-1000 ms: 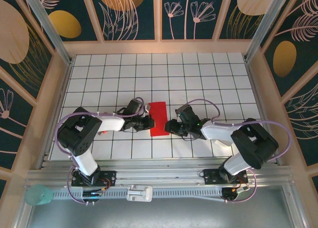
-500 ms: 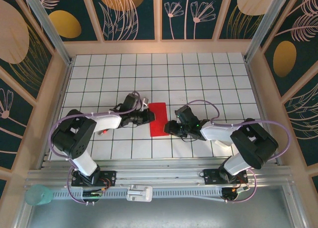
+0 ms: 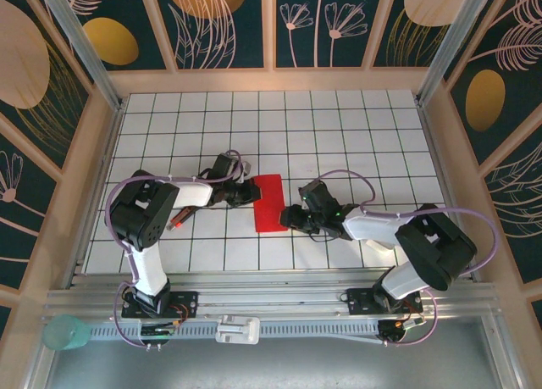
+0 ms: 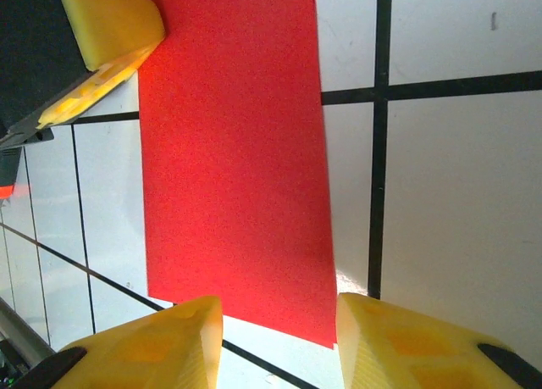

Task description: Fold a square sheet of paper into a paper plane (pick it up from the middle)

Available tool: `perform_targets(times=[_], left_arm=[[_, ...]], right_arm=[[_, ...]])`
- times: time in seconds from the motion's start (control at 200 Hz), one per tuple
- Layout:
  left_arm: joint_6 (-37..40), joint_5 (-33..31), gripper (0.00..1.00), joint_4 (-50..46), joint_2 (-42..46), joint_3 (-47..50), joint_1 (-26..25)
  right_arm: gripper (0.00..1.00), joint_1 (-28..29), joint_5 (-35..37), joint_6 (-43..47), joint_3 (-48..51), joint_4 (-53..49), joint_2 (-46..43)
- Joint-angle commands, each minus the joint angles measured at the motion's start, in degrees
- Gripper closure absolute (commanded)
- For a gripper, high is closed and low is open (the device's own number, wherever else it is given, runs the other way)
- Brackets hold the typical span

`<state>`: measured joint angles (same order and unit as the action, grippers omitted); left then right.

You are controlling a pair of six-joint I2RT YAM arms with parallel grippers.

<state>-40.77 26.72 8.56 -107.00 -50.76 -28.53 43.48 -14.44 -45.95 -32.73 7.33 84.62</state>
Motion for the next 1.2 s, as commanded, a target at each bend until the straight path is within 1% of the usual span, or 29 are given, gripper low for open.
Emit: perform_targets(times=[0.0,0.37,0.656,0.891,1.196], left_arm=[[1.93,-0.32,1.00,-0.58,-1.39,0.43,0.44],[2.19,0.24,1.00,0.14,-1.93,2.03,0.41],[2.24,0.35,1.00,0.14,-1.57,2.15,0.41],[2.50,0.26,1.00,-0.03,-1.56,2.16,0.41],[2.76,0.23,1.00,-0.30,-1.46,2.09,0.41]], right_arm=[[0.59,-0.24,0.11,-1.34,1.31,0.18,-0.93],[0.59,0.20,-2.74,-4.10,1.71,5.12,1.96],[0.58,0.94,-0.55,-4.15,0.43,1.67,3.77],[0.60,2.13,-2.59,-4.77,-0.25,4.43,5.15],[0.61,1.96,-2.09,-4.84,-1.02,4.88,4.70]])
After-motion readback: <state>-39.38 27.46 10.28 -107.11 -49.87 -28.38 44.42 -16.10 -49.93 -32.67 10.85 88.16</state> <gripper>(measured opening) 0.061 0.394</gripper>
